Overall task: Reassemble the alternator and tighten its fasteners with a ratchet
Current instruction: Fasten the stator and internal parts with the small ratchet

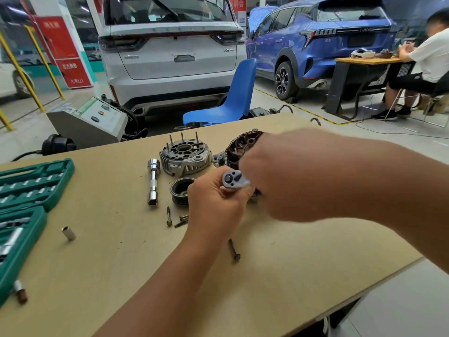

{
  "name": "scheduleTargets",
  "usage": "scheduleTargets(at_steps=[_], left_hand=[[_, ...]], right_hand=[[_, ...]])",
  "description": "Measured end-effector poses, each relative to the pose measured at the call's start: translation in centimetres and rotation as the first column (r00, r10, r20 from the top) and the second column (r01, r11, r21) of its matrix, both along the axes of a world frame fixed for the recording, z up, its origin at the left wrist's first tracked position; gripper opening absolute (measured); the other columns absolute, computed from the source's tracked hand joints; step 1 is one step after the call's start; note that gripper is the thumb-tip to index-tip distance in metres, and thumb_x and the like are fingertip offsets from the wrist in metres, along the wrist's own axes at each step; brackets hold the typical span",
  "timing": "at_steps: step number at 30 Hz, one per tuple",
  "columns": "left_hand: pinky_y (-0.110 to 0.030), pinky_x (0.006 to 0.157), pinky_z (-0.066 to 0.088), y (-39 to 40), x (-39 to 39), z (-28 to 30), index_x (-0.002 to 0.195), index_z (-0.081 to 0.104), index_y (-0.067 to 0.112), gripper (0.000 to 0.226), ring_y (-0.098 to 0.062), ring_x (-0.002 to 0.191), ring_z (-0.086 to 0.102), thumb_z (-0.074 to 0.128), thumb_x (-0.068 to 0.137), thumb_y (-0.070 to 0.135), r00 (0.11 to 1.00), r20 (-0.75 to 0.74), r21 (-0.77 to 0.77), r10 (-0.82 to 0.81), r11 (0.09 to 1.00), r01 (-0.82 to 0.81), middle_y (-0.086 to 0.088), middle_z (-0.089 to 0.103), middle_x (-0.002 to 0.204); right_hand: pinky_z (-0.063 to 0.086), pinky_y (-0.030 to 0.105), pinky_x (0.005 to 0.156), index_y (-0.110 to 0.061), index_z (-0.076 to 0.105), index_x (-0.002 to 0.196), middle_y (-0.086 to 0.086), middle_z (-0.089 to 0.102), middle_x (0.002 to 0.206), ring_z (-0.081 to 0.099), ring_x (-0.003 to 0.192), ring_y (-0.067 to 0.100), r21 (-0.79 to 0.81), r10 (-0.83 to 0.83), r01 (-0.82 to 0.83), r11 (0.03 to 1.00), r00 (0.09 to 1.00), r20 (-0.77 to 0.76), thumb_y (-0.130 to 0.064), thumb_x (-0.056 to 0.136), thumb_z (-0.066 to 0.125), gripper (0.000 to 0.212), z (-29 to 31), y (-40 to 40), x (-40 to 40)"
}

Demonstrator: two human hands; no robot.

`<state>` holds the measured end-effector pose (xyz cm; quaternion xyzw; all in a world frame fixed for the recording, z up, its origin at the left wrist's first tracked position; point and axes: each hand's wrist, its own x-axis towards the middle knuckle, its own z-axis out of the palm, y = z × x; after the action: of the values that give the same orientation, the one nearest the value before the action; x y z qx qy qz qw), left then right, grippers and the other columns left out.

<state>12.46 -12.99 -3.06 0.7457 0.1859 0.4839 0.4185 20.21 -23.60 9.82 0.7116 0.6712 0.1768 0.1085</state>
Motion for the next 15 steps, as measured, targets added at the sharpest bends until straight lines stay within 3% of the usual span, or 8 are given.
scheduleTargets(at_steps=[2, 4, 6, 7, 10, 11, 14, 15], left_hand=[[-0.019, 0.052, 0.03, -0.3, 0.0, 0.1, 0.051, 0.054, 0.039, 0.04, -0.001, 0.049, 0.036, 0.068, 0.077, 0.012, 0.999, 0.018, 0.028, 0.034, 0.999, -0.035, 0.017, 0.046, 0.049], [-0.016, 0.054, 0.037, -0.3, 0.1, 0.1, 0.057, 0.061, 0.037, 0.028, 0.0, 0.051, 0.046, 0.071, 0.079, 0.023, 1.0, 0.019, 0.009, 0.004, 1.0, -0.004, 0.02, 0.053, 0.053], [-0.025, 0.06, 0.049, 0.0, 0.1, 0.1, 0.069, 0.069, 0.03, 0.025, -0.002, 0.059, 0.058, 0.081, 0.082, 0.013, 0.999, -0.012, -0.01, -0.029, 1.0, 0.029, 0.017, 0.065, 0.064], [-0.027, 0.059, 0.049, 0.1, 0.1, 0.1, 0.068, 0.068, 0.028, 0.025, -0.004, 0.058, 0.057, 0.082, 0.081, 0.012, 0.999, -0.019, -0.009, -0.033, 0.999, 0.032, 0.016, 0.064, 0.063], [-0.009, 0.054, 0.036, -0.2, -0.1, 0.4, 0.057, 0.062, 0.037, 0.022, 0.005, 0.05, 0.045, 0.072, 0.073, 0.024, 0.999, 0.026, -0.023, -0.034, 0.999, 0.035, 0.023, 0.055, 0.054], [-0.008, 0.056, 0.038, -0.1, -0.1, 0.4, 0.06, 0.065, 0.036, 0.02, 0.007, 0.053, 0.049, 0.072, 0.073, 0.024, 0.998, 0.043, -0.032, -0.04, 0.999, 0.041, 0.023, 0.058, 0.057], [-0.03, 0.067, 0.057, 0.4, 0.0, 0.0, 0.077, 0.074, 0.019, 0.015, -0.009, 0.071, 0.07, 0.082, 0.083, 0.008, 0.999, -0.004, -0.075, -0.046, 0.996, 0.045, 0.008, 0.075, 0.077], [-0.032, 0.066, 0.057, 0.5, 0.0, -0.1, 0.077, 0.073, 0.019, 0.017, -0.011, 0.07, 0.069, 0.082, 0.084, 0.006, 0.999, -0.016, -0.084, -0.045, 0.995, 0.043, 0.005, 0.074, 0.076]], right_hand=[[0.032, 0.025, 0.05, -0.026, 0.052, 0.075, -0.009, 0.051, 0.073, 0.045, 0.055, 0.013, -0.072, -0.024, 0.021, 0.997, 0.999, -0.033, -0.025, 0.087, 0.055, 0.012, -0.2, 0.3, -0.1], [0.026, 0.024, 0.047, -0.023, 0.04, 0.067, -0.005, 0.047, 0.067, 0.044, 0.052, 0.014, 0.105, -0.043, 0.045, 0.994, 0.999, -0.017, -0.02, 0.081, 0.057, 0.023, 0.6, 0.3, 0.3], [0.023, 0.024, 0.046, -0.02, 0.033, 0.063, 0.0, 0.041, 0.061, 0.038, 0.047, 0.017, 0.246, -0.038, 0.02, 0.969, 0.997, 0.069, -0.015, 0.078, 0.06, 0.032, 1.1, -0.1, 0.5], [0.023, 0.023, 0.045, -0.021, 0.032, 0.063, -0.001, 0.041, 0.061, 0.038, 0.047, 0.016, 0.229, -0.034, 0.015, 0.973, 0.996, 0.077, -0.016, 0.079, 0.059, 0.032, 1.1, 0.0, 0.4], [0.024, 0.022, 0.044, -0.025, 0.035, 0.067, -0.007, 0.045, 0.069, 0.042, 0.05, 0.009, -0.019, -0.064, 0.062, 0.998, 0.996, -0.061, -0.02, 0.082, 0.054, 0.025, 0.6, -0.1, -0.4], [0.024, 0.022, 0.044, -0.025, 0.035, 0.067, -0.007, 0.045, 0.069, 0.042, 0.05, 0.009, -0.009, -0.075, 0.075, 0.997, 0.996, -0.054, -0.02, 0.082, 0.054, 0.025, 0.7, -0.1, -0.4], [0.03, 0.026, 0.051, -0.021, 0.036, 0.064, 0.0, 0.042, 0.061, 0.038, 0.048, 0.016, 0.247, -0.059, 0.033, 0.968, 0.994, 0.095, -0.013, 0.079, 0.059, 0.028, 1.4, -0.1, 0.3], [0.032, 0.029, 0.054, -0.019, 0.036, 0.063, 0.001, 0.04, 0.059, 0.037, 0.046, 0.017, 0.259, -0.058, 0.022, 0.966, 0.989, 0.132, -0.012, 0.079, 0.059, 0.029, 1.4, -0.1, 0.2]])
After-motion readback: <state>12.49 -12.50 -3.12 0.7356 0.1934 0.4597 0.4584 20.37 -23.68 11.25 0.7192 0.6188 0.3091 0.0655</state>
